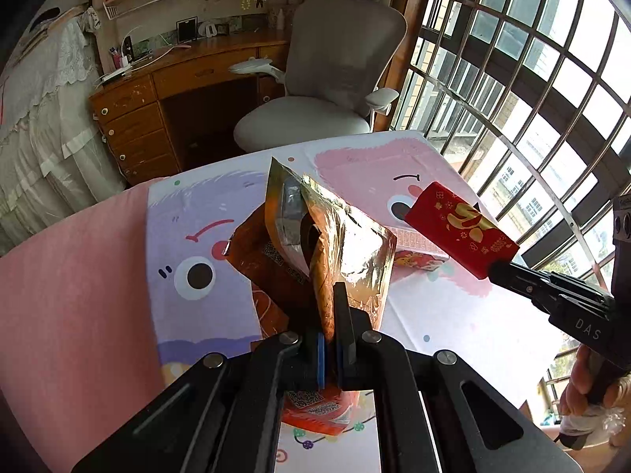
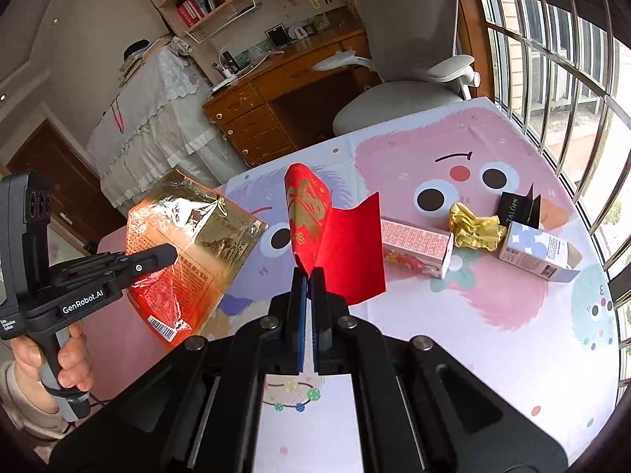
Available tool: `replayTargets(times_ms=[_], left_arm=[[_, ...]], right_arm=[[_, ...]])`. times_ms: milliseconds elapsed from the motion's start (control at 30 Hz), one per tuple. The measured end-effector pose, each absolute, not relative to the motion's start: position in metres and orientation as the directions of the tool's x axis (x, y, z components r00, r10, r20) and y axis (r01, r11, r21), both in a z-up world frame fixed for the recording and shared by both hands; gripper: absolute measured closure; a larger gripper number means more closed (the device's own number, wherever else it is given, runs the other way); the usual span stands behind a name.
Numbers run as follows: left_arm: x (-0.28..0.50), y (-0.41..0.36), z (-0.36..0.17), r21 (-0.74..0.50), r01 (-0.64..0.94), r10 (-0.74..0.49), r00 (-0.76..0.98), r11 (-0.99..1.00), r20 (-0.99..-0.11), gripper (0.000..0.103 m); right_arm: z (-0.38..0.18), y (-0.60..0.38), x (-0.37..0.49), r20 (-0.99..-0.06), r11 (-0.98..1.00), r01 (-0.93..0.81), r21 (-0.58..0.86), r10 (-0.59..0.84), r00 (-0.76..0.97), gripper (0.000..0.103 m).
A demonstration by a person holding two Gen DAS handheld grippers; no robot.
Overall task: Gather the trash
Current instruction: 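Carry the snack bag and red packet over the bin and open both tools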
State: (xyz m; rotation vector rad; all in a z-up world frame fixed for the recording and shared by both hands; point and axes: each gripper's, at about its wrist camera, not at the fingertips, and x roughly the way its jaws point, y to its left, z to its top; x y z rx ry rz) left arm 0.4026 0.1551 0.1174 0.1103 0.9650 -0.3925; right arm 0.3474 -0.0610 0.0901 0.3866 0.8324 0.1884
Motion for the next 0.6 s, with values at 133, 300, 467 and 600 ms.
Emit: replayTargets(times_ms=[133,300,467,600], left_arm=[[0.319,0.135,0.116,-0.065,0.331,-0.238,0.516,0.941,-0.823,0.1],[0.211,0.101,0.096,-0.069,0.266,-0.198,0.495,0.962,-0.846,0.1],[0.116,0.067,0.059,-0.063,0.232,-0.16,0.428,0.971,-0.889,0.1],[0.055,0.044,0.032,-0.05,0.231,-0.134,0.367,0.972,-0.921,0.1]], right_arm=[[0.088,-0.07,0.269,-0.694,0.907,-0.089,0.412,0.375,0.614,0.103],[0.072,-0.086,0.172,-0.715,0.9,-0.184,0.396,0.427,0.553,0.103],[0.04,-0.106,0.092,-0.754,0.891,-0.246,0.381,0.454,0.475,0.103],[0.008,-0.124,0.042,-0.795,0.887,-0.241,0.395,0.461,0.393,0.103]])
